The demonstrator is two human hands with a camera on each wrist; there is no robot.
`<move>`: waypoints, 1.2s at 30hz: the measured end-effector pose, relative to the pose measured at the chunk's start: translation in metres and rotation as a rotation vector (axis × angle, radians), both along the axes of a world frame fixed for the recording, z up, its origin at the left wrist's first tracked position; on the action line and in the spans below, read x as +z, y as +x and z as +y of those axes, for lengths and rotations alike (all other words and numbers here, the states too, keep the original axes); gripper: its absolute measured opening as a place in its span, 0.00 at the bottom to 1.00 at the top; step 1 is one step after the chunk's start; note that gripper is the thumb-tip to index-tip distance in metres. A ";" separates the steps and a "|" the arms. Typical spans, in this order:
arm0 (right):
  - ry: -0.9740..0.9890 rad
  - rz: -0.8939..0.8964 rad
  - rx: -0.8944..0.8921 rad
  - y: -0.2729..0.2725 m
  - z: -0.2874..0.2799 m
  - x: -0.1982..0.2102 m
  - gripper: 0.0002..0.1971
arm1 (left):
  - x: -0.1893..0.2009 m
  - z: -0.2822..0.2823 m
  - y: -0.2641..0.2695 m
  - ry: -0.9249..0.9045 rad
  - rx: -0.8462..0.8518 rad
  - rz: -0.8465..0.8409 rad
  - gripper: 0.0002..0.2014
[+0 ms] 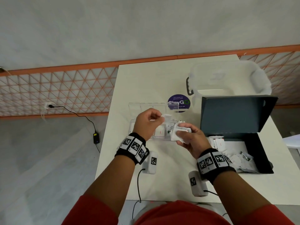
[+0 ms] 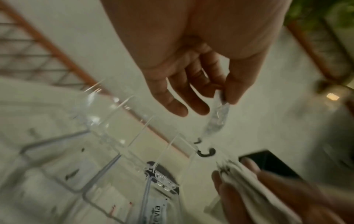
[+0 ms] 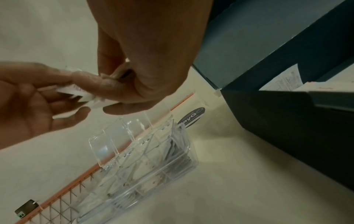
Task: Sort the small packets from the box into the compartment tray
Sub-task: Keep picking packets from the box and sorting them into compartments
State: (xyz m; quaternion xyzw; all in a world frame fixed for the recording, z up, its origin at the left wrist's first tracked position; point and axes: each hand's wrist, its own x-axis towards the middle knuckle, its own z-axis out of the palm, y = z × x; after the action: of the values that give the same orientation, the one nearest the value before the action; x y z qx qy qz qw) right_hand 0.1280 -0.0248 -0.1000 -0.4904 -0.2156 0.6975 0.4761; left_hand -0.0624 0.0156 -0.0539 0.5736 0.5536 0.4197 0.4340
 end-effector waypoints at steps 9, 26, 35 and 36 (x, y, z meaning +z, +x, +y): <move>-0.024 0.066 0.015 -0.002 -0.002 0.012 0.09 | -0.001 -0.026 0.031 0.360 -0.380 0.416 0.01; -0.037 -0.090 0.023 0.021 -0.012 0.016 0.07 | -0.012 0.037 0.023 -0.080 -0.106 0.201 0.07; -0.059 -0.080 -0.050 0.045 -0.013 0.014 0.04 | -0.060 0.047 0.030 -0.204 -0.195 0.538 0.04; -0.062 -0.075 -0.055 0.047 -0.014 0.013 0.04 | -0.062 0.046 0.033 -0.189 -0.212 0.579 0.04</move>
State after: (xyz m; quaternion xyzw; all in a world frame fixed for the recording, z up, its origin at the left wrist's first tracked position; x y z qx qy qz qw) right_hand 0.1749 -0.0384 -0.0866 -0.5365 -0.1979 0.6716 0.4712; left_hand -0.0292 0.0615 -0.1159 0.6808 0.6278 0.1381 0.3512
